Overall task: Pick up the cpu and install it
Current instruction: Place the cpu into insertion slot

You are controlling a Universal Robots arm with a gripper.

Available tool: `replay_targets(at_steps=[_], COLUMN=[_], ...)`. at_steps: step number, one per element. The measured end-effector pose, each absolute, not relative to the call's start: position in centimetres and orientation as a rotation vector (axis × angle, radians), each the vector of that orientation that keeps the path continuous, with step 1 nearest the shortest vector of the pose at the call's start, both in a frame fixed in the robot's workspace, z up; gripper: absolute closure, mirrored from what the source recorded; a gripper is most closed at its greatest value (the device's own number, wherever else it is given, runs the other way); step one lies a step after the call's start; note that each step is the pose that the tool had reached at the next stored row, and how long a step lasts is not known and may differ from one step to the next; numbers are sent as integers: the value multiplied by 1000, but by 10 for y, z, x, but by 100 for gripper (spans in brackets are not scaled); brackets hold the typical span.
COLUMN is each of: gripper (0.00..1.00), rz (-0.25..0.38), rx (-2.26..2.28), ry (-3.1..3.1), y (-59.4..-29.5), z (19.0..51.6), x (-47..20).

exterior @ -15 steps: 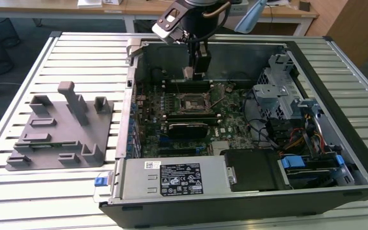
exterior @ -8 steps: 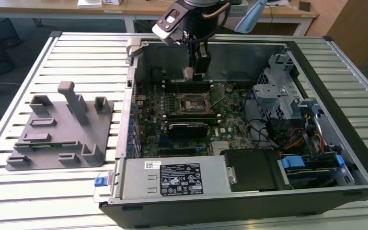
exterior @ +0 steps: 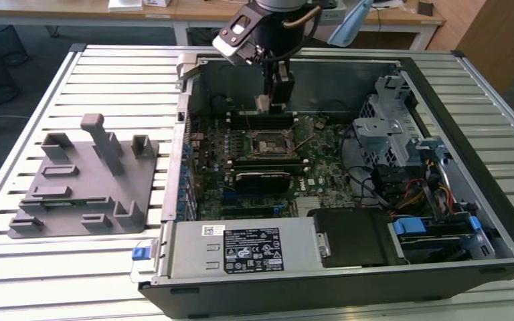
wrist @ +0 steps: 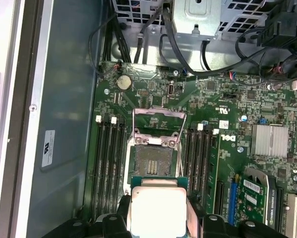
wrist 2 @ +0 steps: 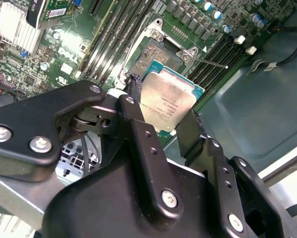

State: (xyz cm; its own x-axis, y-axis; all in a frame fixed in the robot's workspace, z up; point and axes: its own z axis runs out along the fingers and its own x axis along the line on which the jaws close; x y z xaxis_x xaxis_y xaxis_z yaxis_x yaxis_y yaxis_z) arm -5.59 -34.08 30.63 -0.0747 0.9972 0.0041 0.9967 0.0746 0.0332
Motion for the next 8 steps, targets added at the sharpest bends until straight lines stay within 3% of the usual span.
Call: replay_targets(at_steps=[8], gripper=[47], rz=[42], rx=[2123], ry=[2288], y=[-341], z=[304], x=[-56])
